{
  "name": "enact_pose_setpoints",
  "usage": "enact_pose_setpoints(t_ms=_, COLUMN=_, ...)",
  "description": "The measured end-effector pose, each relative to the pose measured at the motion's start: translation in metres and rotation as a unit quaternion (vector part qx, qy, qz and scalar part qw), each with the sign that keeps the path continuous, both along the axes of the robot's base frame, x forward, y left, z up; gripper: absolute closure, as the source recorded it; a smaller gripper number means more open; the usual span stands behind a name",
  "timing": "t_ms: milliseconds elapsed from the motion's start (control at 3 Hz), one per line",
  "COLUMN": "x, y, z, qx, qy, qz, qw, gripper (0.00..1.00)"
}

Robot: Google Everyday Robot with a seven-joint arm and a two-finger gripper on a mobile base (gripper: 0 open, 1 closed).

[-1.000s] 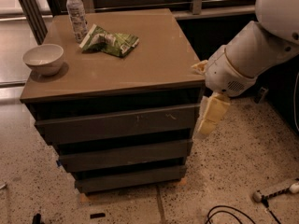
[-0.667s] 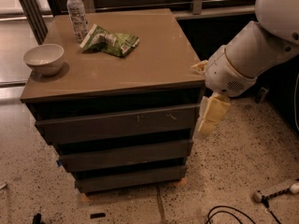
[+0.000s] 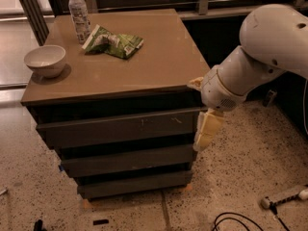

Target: Open top drawer

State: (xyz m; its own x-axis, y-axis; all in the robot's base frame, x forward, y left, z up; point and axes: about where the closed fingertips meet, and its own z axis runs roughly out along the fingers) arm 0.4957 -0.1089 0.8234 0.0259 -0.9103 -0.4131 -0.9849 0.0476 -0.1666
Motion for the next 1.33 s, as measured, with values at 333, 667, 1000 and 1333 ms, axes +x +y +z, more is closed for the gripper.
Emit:
enact_pose_setpoints(t_ms=333, x=0.014, y=0.018, z=-0.034, qx=0.001, qy=-0.001, qz=0.024, qw=0.9997, gripper=0.0)
enact_pose_setpoints(t_ms=667, x=0.042, y=0.05, z=-0.099, qx=0.004, qy=0.006, qz=0.051, qw=0.9987, gripper=0.0)
enact_pose_setpoints(t_ms=1000, x=0.044, y=0.049, z=-0.105, qx=0.002, qy=0.007, qz=0.05, qw=0.9987, gripper=0.0)
enact_pose_setpoints(t_ms=1333, x=0.052, y=0.044, z=-0.127, qx=-0.003, qy=0.012, qz=0.047, qw=0.9988, gripper=0.0)
